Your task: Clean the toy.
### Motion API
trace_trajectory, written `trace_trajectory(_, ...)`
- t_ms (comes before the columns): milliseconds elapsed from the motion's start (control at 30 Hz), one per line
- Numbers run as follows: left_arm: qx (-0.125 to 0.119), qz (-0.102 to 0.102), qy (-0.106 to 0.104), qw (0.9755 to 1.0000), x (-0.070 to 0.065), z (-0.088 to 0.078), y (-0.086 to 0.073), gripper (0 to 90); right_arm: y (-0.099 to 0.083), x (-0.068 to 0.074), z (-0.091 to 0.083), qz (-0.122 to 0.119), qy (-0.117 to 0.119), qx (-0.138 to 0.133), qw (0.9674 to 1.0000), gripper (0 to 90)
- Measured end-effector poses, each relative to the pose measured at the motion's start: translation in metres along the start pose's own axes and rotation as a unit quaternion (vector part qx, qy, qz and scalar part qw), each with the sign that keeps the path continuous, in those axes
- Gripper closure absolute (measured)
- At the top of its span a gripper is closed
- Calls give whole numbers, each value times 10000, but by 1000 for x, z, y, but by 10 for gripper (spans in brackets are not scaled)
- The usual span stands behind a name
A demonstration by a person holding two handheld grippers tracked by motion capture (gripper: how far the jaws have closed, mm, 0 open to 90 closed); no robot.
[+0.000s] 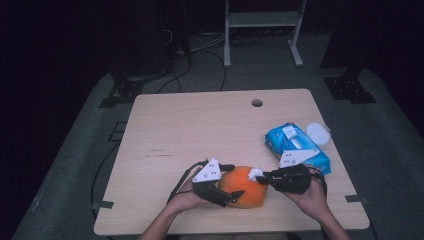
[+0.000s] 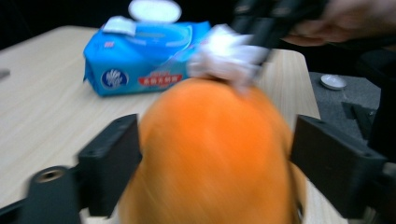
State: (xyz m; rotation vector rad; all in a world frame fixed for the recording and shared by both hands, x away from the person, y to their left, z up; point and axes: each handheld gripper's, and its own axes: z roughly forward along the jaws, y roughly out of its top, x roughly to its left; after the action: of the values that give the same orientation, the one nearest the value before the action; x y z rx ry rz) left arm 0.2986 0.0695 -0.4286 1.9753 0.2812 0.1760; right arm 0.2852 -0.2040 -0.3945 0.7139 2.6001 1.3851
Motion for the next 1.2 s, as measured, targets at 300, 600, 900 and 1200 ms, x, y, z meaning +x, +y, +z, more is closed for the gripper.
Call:
trace_trajectory(300,264,120,-22,9996,-1,-2,-11,347,-3,-5,-7,-83,-279,168,9994,813)
trace_trajectory(600,-425,314,585,9969,-5,-1,-2,436,-2,-11,-11,106,-499,-8,9987,814)
trace_trajectory(900,-385,546,717,9952,-7,15,-11,366,6,-5,-9,-21,-520,-112,9986,813)
trace_trajectory(1200,-317,296,603,9972,-2,10,-10,204,-9,-18,-15,263,-438,67,9987,813)
